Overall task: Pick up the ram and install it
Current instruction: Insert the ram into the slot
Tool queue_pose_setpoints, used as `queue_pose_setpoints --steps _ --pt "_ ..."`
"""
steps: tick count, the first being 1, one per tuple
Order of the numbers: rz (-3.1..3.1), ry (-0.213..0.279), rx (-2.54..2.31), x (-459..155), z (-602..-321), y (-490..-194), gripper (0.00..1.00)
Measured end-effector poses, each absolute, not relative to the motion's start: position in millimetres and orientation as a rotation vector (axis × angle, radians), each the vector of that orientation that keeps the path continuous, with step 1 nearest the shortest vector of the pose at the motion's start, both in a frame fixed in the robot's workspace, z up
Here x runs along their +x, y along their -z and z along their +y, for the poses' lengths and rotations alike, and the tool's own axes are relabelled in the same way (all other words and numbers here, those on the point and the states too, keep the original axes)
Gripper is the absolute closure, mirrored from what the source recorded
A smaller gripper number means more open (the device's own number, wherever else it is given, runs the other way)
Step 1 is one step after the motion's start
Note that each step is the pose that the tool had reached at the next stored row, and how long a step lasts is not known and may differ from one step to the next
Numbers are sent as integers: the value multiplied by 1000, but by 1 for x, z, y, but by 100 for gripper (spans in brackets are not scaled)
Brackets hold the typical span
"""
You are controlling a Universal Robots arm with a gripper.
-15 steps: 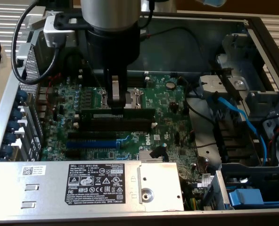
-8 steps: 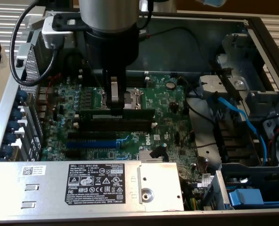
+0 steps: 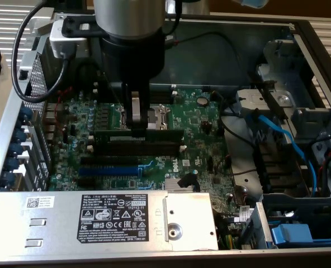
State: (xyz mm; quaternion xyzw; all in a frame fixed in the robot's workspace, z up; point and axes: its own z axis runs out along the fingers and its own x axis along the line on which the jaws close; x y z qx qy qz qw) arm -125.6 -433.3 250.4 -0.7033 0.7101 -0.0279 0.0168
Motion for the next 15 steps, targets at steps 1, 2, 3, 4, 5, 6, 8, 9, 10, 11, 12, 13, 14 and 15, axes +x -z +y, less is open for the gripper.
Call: queue_pose_setpoints --steps 1,2,3,4,5,6,8,9,10,11,12,13,14,15 --pt "2207 86 -2186 -126 -434 -250 88" --pt "2207 86 -2186 -126 -434 -250 88" --pt "2207 85 -2185 -126 -434 -250 88" --pt "2206 85 -2185 -126 -434 -250 88" --pt "2206 85 -2184 -126 -434 -249 88" --pt "2206 84 -2184 -126 -435 -249 88" --pt "2205 84 -2184 -126 -435 -249 88" --pt "2205 84 -2184 -126 -435 -248 88" --pt "2205 83 -2183 -126 -435 -248 88" --pt "2205 83 -2183 -126 -435 -248 88" --pt "2205 83 -2183 -126 -435 -247 88" --pt "2205 82 -2182 -126 -435 -246 88" --pt "2205 81 -2182 -126 -435 -246 88" --pt "2205 80 -2181 -126 -435 -245 88"
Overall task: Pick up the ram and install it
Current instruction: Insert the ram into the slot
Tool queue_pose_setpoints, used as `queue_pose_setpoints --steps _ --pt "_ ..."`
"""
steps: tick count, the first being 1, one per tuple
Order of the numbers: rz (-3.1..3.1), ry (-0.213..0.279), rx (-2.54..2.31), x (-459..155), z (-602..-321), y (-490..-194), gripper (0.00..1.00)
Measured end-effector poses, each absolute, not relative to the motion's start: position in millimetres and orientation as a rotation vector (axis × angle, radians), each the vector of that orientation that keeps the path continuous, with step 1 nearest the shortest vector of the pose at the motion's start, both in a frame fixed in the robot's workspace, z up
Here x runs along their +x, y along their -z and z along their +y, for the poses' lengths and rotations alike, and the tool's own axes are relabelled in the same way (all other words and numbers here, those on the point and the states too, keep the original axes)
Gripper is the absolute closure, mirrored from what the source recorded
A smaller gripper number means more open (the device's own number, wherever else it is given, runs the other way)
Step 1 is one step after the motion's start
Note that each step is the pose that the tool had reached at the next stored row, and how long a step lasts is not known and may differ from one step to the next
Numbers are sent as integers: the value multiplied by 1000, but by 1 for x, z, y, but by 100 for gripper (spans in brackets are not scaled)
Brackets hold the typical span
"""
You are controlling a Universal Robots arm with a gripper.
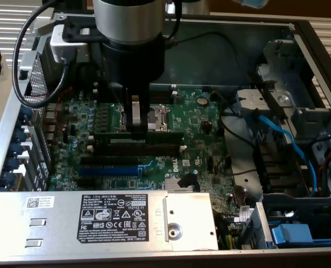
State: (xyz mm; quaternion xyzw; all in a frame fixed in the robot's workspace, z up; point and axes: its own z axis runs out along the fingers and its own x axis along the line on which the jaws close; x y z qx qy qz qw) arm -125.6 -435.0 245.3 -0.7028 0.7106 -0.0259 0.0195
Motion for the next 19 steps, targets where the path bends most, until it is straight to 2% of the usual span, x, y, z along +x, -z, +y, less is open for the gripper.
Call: queue_pose_setpoints --steps 19 --pt "2203 63 -2173 -127 -435 -243 88"
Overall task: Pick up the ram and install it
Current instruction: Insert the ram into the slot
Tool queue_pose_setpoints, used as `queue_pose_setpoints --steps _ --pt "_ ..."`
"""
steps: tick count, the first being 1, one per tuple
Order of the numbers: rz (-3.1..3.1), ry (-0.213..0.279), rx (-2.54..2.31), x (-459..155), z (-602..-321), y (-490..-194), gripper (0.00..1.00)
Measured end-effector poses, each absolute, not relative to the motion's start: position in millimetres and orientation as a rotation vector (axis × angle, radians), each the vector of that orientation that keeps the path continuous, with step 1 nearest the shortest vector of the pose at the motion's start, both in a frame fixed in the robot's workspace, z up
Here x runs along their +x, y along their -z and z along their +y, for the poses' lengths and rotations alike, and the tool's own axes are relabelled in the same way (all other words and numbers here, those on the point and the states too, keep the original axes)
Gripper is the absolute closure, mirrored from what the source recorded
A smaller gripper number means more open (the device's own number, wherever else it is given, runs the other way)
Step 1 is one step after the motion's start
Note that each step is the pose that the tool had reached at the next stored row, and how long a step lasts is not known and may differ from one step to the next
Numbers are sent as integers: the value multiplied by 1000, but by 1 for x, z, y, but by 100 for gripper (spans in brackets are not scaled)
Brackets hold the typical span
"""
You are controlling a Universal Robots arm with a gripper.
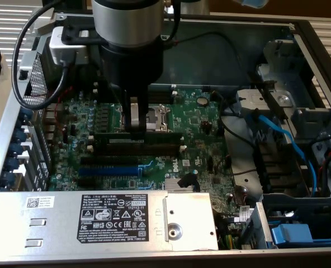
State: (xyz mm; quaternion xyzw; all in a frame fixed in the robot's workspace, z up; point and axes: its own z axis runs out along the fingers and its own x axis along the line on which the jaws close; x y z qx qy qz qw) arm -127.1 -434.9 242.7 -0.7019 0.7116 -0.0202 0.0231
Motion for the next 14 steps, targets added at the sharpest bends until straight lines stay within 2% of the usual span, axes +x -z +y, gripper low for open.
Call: queue_pose_setpoints --steps 14 --pt "2201 47 -2169 -127 -437 -242 88"
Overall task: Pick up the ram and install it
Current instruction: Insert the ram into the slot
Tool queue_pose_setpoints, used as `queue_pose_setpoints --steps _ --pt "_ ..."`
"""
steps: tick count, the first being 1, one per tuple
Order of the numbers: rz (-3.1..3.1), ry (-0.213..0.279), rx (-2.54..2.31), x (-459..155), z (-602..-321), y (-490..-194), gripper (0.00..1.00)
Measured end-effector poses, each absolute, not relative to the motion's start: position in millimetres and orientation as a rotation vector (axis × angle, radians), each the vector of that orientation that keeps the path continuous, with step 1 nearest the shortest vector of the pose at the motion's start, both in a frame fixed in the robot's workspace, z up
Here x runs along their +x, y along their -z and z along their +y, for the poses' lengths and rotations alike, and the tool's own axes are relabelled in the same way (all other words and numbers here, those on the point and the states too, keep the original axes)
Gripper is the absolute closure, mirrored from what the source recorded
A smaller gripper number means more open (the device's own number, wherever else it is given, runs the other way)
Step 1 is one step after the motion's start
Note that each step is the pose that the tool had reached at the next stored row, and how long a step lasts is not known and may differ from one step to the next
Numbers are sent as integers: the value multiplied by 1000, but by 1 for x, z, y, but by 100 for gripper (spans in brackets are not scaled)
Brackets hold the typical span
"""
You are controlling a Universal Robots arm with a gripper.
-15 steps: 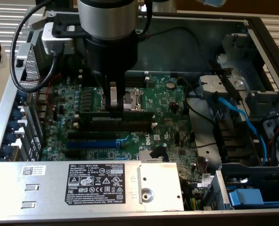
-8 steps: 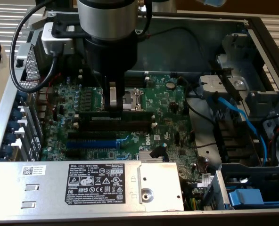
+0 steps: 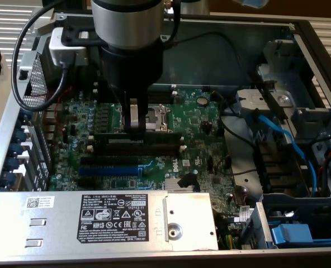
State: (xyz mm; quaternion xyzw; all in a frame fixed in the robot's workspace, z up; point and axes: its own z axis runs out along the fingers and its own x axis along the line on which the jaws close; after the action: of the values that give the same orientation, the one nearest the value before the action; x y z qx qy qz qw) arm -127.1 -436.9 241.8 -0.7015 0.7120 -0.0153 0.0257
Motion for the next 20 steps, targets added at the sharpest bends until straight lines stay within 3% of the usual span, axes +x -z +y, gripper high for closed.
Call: queue_pose_setpoints --steps 20 --pt "2219 11 -2145 -124 -440 -241 88"
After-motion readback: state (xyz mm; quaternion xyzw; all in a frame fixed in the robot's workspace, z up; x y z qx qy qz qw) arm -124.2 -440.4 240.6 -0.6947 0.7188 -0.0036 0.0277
